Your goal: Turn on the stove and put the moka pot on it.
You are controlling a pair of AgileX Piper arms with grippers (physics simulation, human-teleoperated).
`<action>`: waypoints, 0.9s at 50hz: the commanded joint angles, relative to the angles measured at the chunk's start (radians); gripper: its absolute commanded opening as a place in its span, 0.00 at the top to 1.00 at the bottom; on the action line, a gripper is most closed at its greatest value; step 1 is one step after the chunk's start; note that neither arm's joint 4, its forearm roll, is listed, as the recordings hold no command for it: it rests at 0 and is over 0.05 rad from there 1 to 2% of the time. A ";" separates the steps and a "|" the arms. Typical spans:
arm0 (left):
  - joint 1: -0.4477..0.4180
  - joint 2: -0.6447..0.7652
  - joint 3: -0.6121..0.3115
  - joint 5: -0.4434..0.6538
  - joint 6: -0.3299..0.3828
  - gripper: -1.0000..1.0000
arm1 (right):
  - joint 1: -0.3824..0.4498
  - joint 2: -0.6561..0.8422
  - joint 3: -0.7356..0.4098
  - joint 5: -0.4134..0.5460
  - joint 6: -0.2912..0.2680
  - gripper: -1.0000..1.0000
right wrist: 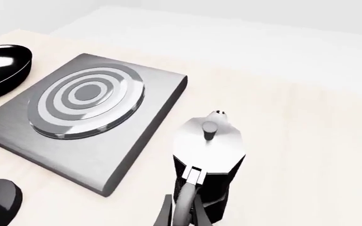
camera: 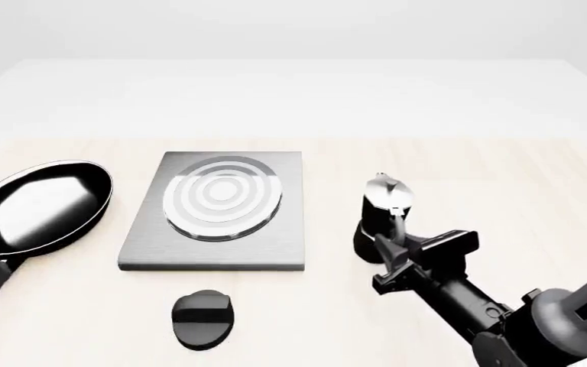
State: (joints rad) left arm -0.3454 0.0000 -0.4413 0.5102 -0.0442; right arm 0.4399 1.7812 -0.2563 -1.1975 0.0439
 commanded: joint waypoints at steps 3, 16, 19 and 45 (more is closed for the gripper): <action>-0.009 0.000 0.008 -0.011 0.000 0.00 | 0.028 -0.007 0.004 0.008 0.025 1.00; -0.004 0.000 0.008 -0.009 -0.006 0.00 | 0.015 -0.227 0.026 0.080 -0.070 1.00; -0.002 0.000 0.009 -0.010 -0.009 0.00 | 0.015 -0.294 0.024 0.096 -0.110 1.00; 0.036 0.000 -0.037 0.039 -0.015 0.00 | 0.132 -0.355 -0.165 0.169 -0.263 1.00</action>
State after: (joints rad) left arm -0.3257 0.0001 -0.4593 0.5319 -0.0574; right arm 0.5020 1.4123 -0.3212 -1.0544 -0.1785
